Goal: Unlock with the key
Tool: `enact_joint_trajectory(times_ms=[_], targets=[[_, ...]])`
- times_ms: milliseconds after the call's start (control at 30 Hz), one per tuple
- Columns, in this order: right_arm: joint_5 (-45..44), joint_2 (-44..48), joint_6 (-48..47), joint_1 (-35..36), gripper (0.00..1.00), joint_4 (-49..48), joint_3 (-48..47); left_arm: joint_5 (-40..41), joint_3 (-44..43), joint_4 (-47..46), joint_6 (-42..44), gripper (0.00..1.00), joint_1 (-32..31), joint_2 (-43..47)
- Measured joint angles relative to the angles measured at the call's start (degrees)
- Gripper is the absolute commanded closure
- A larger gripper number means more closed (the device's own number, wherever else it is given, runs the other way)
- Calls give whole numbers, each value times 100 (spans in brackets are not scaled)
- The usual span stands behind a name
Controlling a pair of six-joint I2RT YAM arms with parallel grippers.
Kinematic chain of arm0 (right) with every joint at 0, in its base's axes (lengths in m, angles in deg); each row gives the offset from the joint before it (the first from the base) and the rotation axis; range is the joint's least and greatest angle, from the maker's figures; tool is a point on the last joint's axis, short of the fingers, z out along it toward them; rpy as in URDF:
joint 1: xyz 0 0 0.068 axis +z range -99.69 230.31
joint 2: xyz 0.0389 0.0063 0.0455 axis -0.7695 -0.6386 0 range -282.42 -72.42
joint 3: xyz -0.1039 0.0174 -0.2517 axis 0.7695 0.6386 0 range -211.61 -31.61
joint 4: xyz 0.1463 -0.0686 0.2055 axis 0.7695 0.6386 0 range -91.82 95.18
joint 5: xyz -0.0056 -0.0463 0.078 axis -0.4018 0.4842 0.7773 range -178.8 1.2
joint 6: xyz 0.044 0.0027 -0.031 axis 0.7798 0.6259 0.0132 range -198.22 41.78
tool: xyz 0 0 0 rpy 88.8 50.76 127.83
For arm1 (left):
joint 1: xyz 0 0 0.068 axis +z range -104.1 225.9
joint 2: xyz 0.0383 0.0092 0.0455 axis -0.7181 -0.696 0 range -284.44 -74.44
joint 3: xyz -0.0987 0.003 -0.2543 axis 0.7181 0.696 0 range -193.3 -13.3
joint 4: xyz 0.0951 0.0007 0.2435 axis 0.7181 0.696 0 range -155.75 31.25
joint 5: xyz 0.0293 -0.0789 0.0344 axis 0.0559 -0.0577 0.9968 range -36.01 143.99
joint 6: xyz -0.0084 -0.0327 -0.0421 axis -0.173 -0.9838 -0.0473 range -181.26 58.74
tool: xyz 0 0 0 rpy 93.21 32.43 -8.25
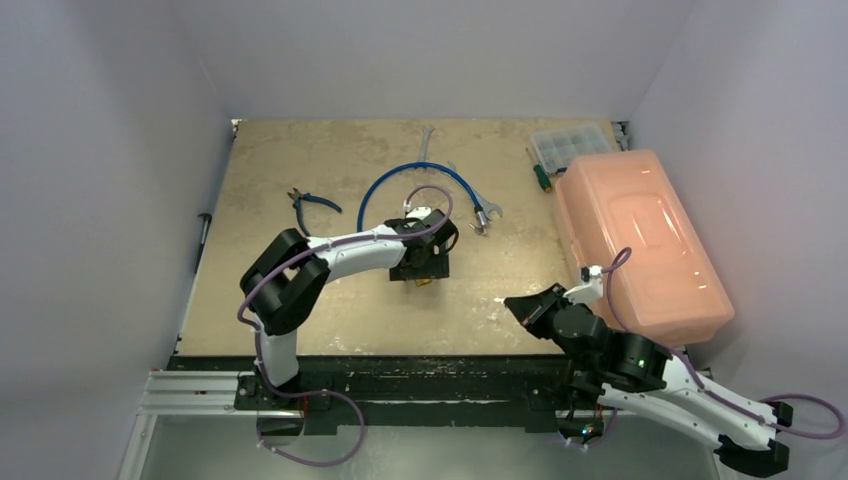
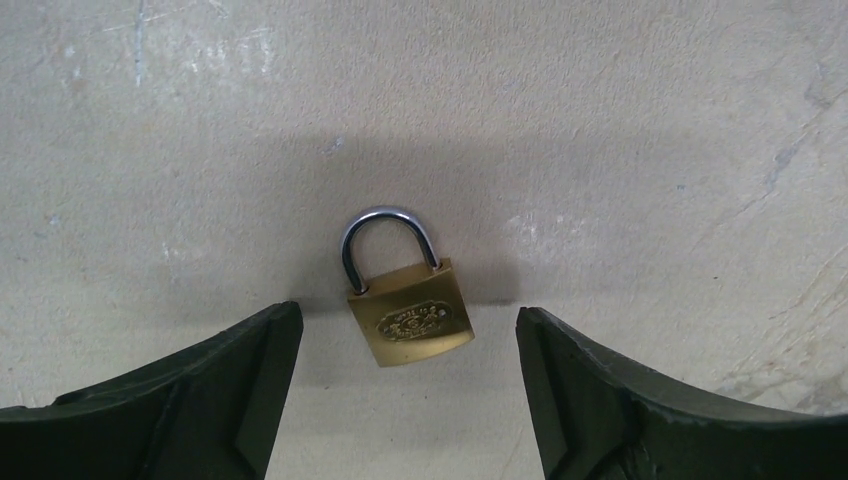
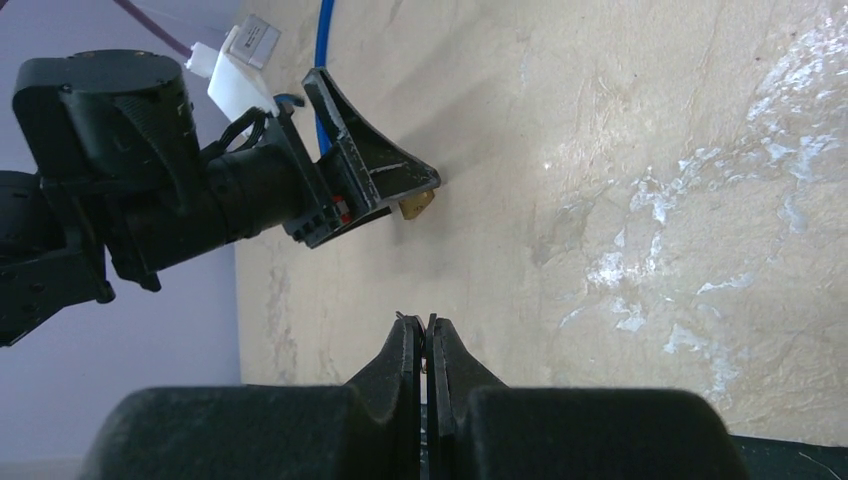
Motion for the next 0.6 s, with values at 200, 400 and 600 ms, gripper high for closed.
enact_joint_trajectory(times_ms=[200, 400, 600], targets=[[2, 240, -2, 0, 100, 125, 0, 57, -227, 120, 20, 20, 37, -258], [4, 363, -4, 0, 100, 214, 0, 160, -358, 238, 15, 34, 55, -387], [11, 490, -7, 0, 100, 299, 0, 227, -361, 323, 13, 40, 68, -398]])
